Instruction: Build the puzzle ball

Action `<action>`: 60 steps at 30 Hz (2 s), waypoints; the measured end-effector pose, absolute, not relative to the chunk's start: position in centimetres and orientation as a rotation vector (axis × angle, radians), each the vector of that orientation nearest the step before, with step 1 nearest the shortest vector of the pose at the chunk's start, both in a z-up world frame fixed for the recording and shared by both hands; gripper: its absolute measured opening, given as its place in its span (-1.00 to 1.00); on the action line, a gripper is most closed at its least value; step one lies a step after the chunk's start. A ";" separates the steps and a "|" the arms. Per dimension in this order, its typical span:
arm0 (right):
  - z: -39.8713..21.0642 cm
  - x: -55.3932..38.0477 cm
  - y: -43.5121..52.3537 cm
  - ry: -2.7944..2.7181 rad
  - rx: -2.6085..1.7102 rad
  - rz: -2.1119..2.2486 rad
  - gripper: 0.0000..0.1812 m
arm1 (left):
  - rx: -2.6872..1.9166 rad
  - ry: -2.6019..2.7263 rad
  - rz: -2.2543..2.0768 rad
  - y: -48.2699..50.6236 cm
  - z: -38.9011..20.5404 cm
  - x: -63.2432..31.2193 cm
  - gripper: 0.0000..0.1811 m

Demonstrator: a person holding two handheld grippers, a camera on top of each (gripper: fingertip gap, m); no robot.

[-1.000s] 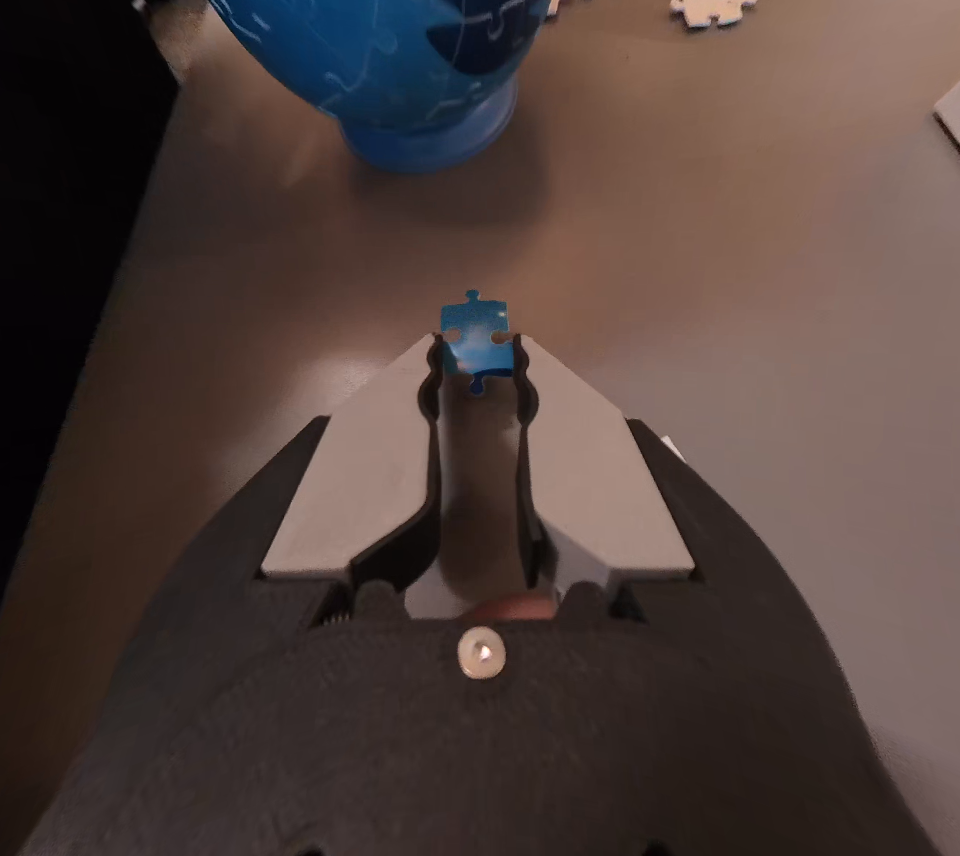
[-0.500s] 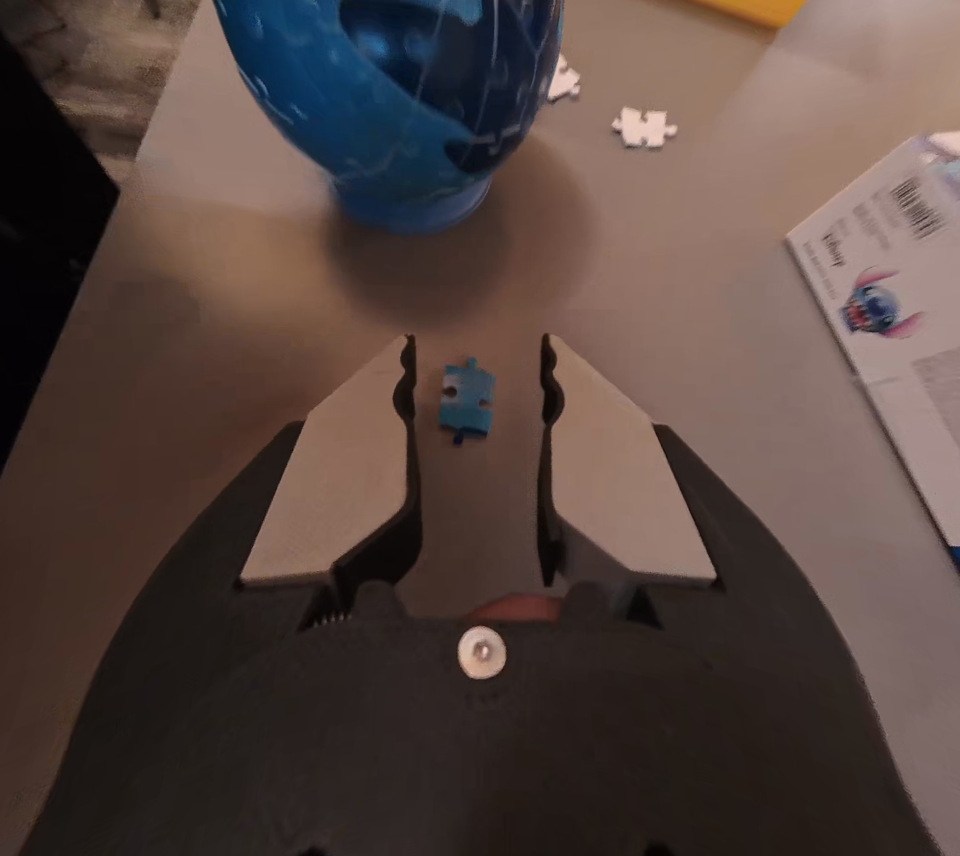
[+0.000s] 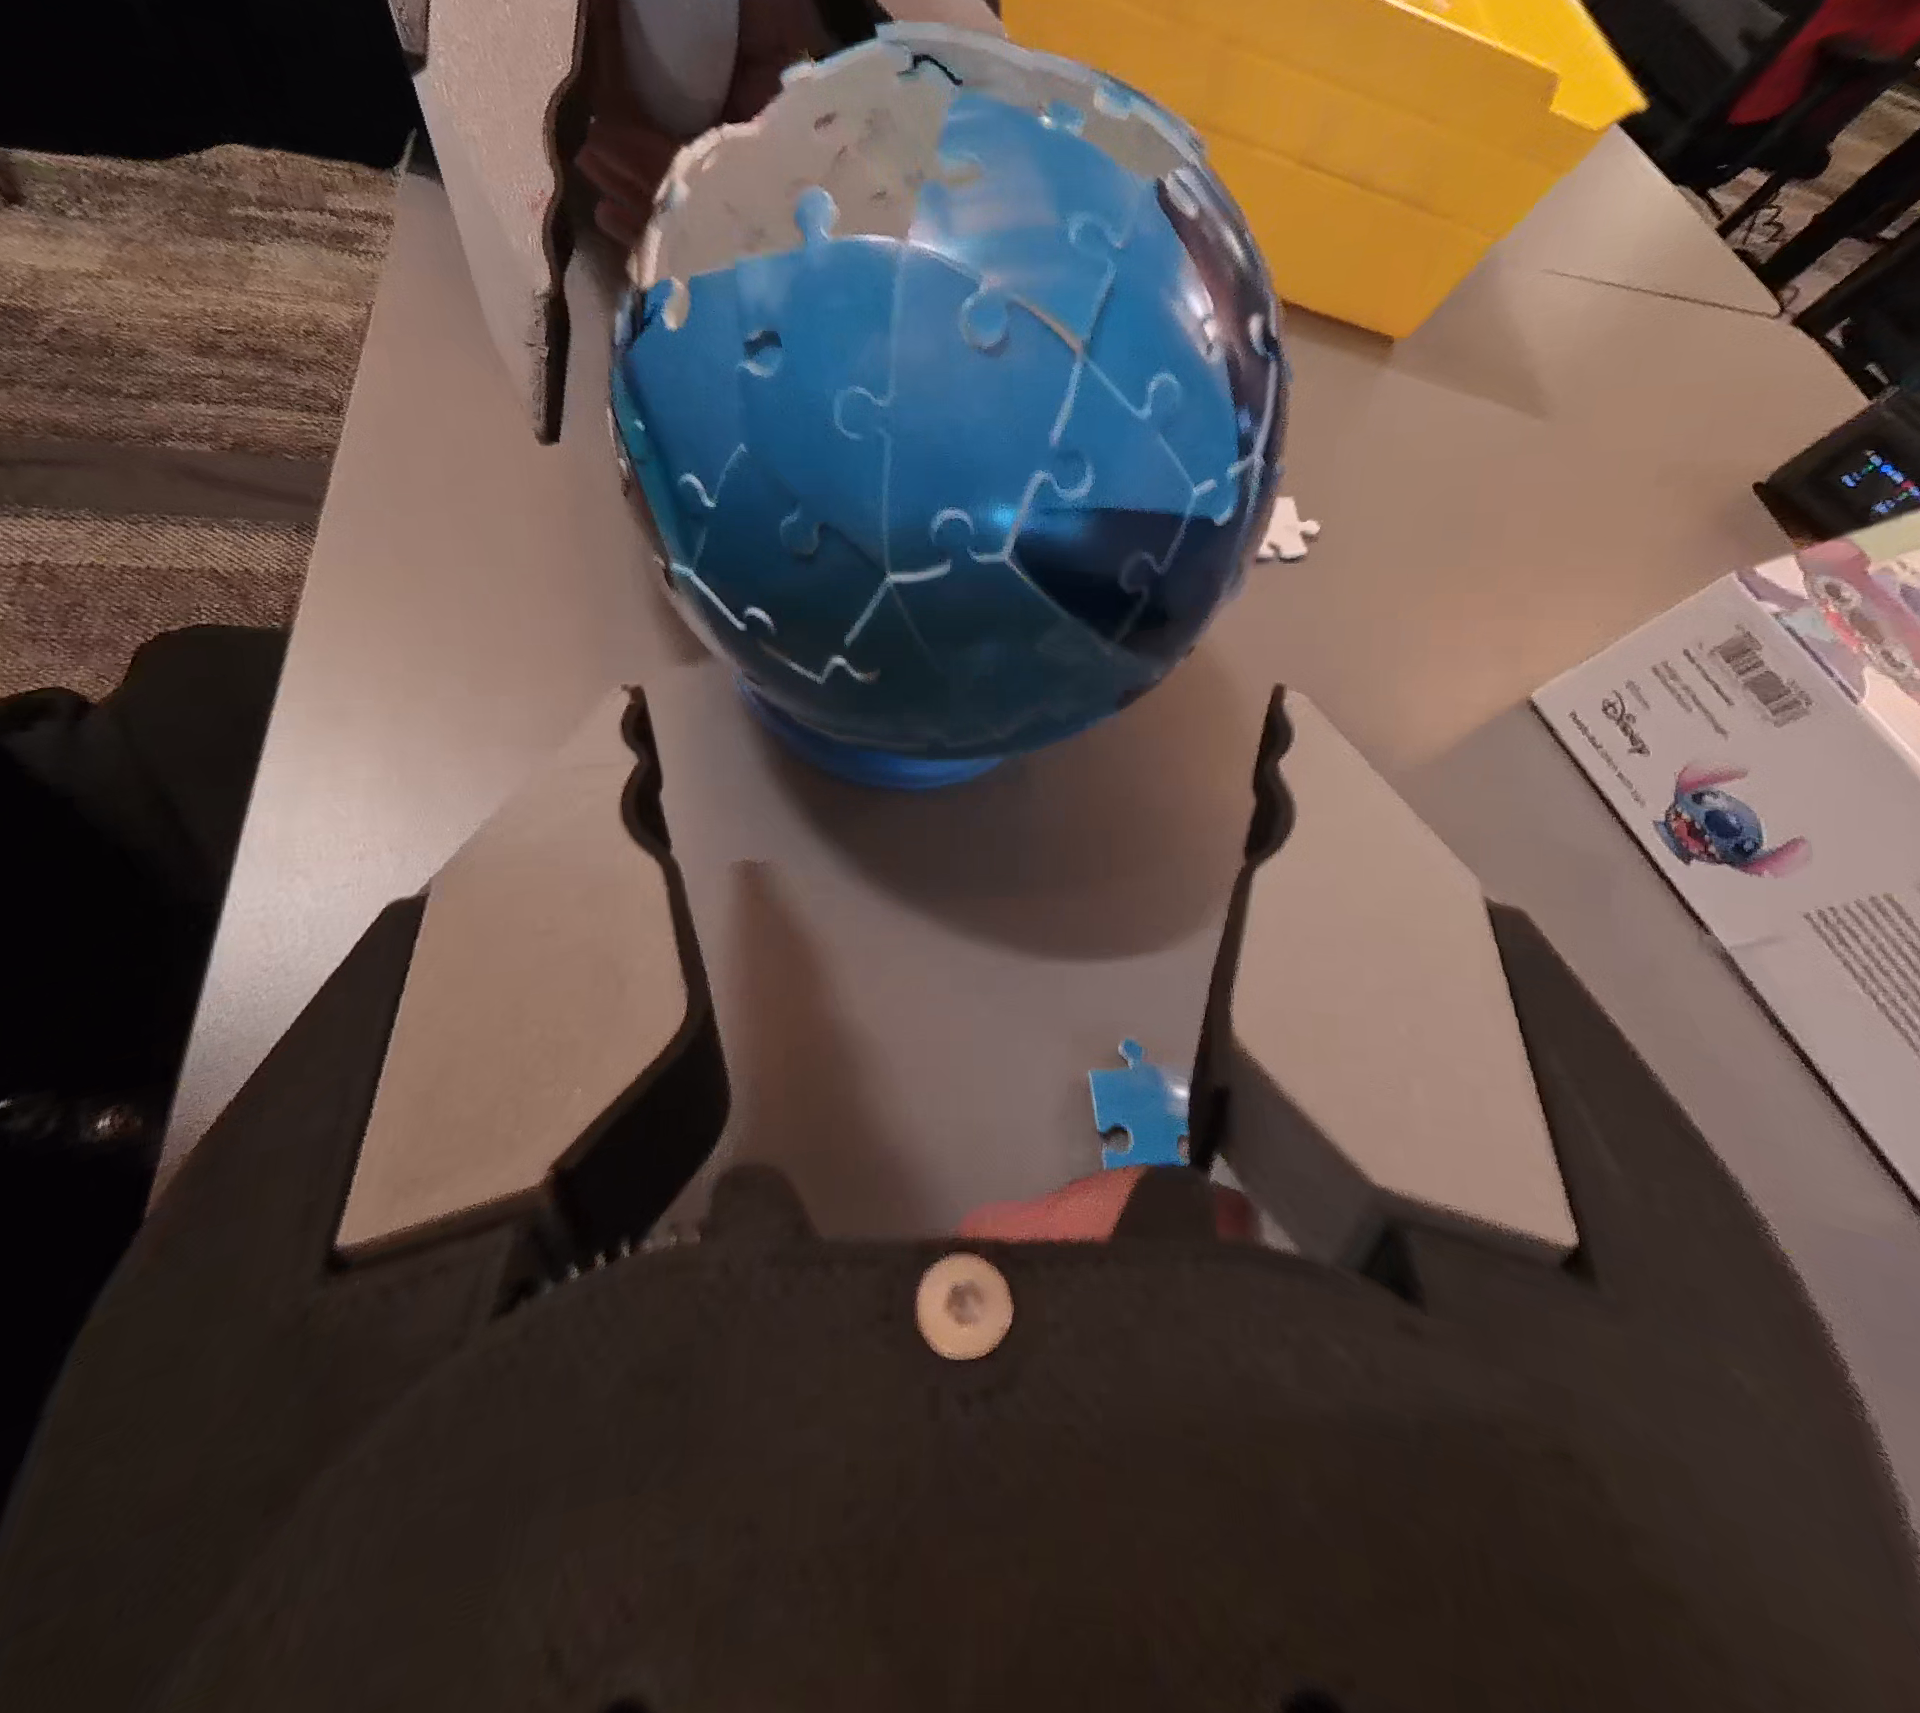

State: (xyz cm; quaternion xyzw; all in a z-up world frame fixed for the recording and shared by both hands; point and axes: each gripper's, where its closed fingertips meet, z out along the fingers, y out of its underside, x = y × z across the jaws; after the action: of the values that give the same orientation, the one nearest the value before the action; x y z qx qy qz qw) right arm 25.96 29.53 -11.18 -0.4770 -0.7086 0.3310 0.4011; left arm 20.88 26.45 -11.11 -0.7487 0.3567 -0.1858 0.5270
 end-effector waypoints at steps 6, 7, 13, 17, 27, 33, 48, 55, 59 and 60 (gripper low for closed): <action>-11.0 25.1 29.1 -1.829 -1.161 0.834 0.11 | -1.803 0.801 -0.435 24.6 -11.0 21.1 0.37; -11.0 25.1 29.2 -1.840 -1.152 0.840 0.13 | -1.803 0.788 -0.440 24.3 -10.9 21.1 0.37; -10.7 25.6 31.3 -1.847 -1.168 0.860 0.28 | -1.822 0.775 -0.470 22.2 -11.1 21.7 0.40; -10.4 26.3 32.9 -1.827 -1.161 0.839 0.19 | -1.827 0.782 -0.506 20.8 -11.1 22.2 0.38; -10.2 27.5 32.3 -1.865 -1.135 0.939 -0.03 | -1.840 0.684 -0.459 20.4 -10.4 20.5 0.29; -11.3 26.7 30.8 -1.934 -1.130 0.950 -0.03 | -1.838 0.577 -0.443 23.3 -10.4 19.4 0.28; -11.6 25.5 32.5 -1.981 -1.145 1.007 0.03 | -1.924 0.617 -0.322 22.2 -11.7 22.6 0.35; -11.1 25.8 34.8 -1.888 -1.214 0.981 -0.09 | -1.927 0.566 -0.352 20.7 -11.4 22.7 0.20; -10.8 26.7 35.6 -1.858 -1.227 0.930 -0.09 | -1.933 0.478 -0.353 20.3 -11.2 21.2 0.20; -10.7 27.1 35.9 -1.849 -1.234 0.912 -0.09 | -1.936 0.453 -0.352 20.1 -11.2 20.8 0.20</action>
State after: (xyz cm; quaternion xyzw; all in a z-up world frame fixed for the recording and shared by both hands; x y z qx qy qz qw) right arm 27.08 35.86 -10.69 -0.4789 -0.7176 0.3539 0.3612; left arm 20.81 20.10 -11.25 -0.8117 0.1900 -0.1475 0.5323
